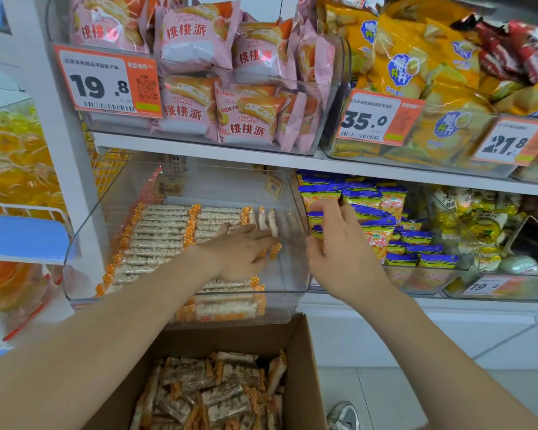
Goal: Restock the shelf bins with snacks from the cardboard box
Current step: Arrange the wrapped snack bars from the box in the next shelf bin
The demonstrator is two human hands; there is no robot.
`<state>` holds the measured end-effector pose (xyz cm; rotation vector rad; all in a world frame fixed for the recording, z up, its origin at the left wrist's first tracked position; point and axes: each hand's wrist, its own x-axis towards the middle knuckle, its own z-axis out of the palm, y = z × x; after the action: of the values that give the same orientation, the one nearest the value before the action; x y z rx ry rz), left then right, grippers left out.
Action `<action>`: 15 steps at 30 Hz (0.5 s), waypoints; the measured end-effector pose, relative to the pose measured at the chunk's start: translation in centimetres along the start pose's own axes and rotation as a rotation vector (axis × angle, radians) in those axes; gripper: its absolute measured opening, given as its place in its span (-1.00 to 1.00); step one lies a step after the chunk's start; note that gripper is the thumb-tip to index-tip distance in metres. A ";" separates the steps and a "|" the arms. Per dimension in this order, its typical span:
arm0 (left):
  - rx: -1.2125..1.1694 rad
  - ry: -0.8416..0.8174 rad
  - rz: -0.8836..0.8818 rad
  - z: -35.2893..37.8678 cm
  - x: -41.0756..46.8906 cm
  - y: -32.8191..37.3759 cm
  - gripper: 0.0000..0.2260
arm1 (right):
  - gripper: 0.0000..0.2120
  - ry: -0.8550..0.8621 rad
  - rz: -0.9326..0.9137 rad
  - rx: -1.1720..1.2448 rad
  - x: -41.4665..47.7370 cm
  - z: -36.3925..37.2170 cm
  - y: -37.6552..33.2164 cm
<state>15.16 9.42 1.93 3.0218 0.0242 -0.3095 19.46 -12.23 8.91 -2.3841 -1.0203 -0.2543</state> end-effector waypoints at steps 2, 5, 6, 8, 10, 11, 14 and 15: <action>0.043 0.002 -0.042 0.0 0.2 0.0 -0.47 | -0.60 -0.066 0.033 0.032 0.2 0.5 1.1; 0.088 -0.002 -0.095 -0.7 1.0 0.5 -0.47 | -0.68 -0.068 -0.002 -0.002 0.5 0.6 1.7; 0.088 0.036 -0.106 -0.9 1.4 0.7 -0.50 | -0.70 -0.075 -0.011 -0.017 0.7 0.6 1.6; 0.060 0.158 -0.144 -1.5 2.3 1.2 -0.60 | -0.71 -0.097 -0.018 -0.008 0.9 0.6 1.4; -0.009 0.245 -0.200 -1.7 3.4 1.3 -0.68 | -0.70 -0.116 -0.001 0.032 1.2 0.6 1.3; -0.052 0.274 -0.229 -1.6 3.8 1.2 -0.69 | -0.70 -0.123 0.016 0.054 1.3 0.6 1.2; -0.159 0.351 -0.302 -1.2 5.0 0.7 -0.65 | -0.71 -0.118 0.090 0.113 1.6 0.3 1.3; -0.190 0.368 -0.302 -1.0 5.1 0.5 -0.61 | -0.72 -0.108 0.111 0.127 1.6 0.2 1.3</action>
<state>20.36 9.04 1.89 2.8330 0.5098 0.2188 21.51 -11.91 8.78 -2.3493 -0.9197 -0.0201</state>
